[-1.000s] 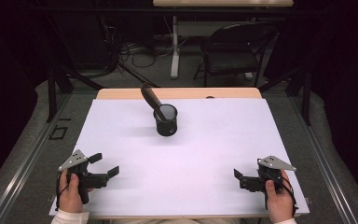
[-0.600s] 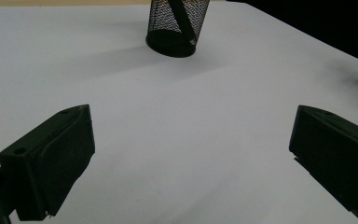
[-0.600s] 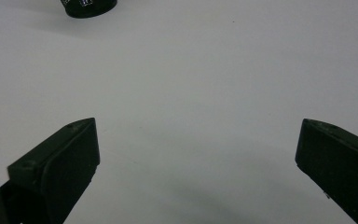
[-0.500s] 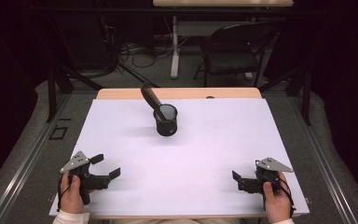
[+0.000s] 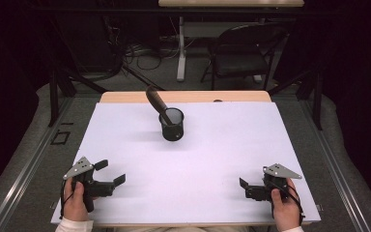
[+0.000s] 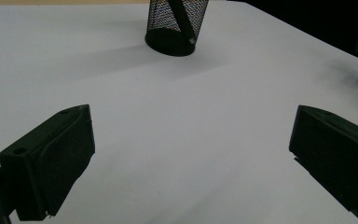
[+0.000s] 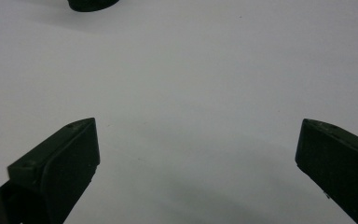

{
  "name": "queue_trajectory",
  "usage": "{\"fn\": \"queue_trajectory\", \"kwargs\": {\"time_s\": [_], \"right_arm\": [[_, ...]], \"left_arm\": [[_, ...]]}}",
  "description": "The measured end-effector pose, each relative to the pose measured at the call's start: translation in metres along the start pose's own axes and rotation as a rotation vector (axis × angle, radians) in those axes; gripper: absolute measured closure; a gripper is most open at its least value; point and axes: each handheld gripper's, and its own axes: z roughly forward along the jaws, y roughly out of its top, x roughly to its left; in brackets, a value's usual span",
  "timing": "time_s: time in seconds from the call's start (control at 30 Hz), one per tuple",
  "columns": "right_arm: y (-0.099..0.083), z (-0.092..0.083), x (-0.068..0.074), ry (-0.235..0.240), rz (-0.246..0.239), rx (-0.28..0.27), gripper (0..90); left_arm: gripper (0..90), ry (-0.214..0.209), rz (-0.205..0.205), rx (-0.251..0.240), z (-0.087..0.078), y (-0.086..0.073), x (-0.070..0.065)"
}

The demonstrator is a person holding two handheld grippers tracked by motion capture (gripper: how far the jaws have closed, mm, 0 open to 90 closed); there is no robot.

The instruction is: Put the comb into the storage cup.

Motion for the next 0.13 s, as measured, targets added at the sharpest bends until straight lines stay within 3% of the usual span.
{"fn": "queue_trajectory", "kwargs": {"time_s": [0.13], "right_arm": [[0.0002, 0.0000, 0.0004, -0.003, -0.003, -0.006, 0.0]], "left_arm": [[0.4, 0.000, 0.001, -0.001, 0.0001, -0.0001, 0.0005]]}}
